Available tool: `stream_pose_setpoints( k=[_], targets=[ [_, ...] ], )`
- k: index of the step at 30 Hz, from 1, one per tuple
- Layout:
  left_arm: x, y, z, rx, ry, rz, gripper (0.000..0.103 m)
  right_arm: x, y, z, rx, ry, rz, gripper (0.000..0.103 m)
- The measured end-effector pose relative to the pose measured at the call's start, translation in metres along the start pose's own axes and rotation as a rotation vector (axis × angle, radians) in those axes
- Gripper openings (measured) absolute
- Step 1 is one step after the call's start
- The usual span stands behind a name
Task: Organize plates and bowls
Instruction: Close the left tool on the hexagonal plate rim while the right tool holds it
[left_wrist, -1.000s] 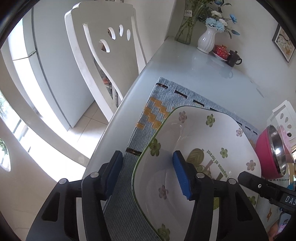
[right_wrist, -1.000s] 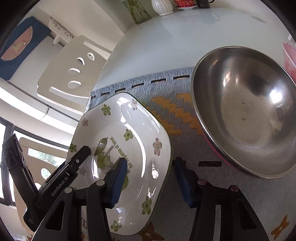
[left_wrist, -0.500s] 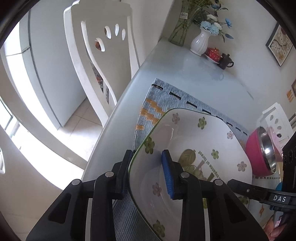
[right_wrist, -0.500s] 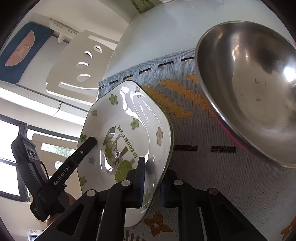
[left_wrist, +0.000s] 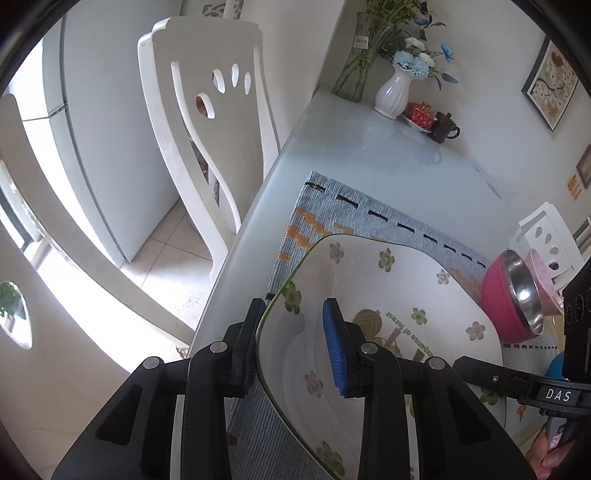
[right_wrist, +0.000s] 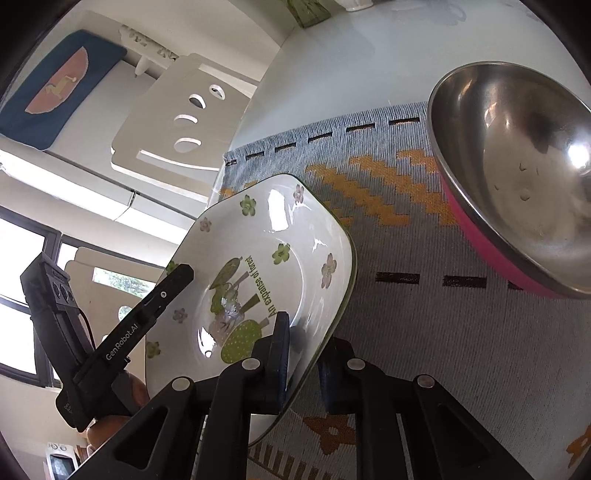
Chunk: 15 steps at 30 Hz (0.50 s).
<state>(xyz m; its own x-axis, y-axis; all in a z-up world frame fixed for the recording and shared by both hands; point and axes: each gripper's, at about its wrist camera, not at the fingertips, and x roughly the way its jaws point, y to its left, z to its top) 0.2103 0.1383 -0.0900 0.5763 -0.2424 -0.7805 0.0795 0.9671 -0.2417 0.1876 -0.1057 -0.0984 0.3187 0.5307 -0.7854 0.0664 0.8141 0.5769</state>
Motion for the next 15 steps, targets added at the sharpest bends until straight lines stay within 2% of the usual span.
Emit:
stream_pose_setpoints(
  k=[7, 15],
  targets=[
    [-0.019, -0.014, -0.004, 0.026, -0.018, -0.002, 0.028, -0.019, 0.002, -0.013, -0.007, -0.015, 0.014, 0.014],
    [-0.058, -0.039, -0.028, 0.053, -0.056, 0.022, 0.028, -0.058, -0.002, -0.042, -0.028, -0.053, 0.044, 0.014]
  ],
)
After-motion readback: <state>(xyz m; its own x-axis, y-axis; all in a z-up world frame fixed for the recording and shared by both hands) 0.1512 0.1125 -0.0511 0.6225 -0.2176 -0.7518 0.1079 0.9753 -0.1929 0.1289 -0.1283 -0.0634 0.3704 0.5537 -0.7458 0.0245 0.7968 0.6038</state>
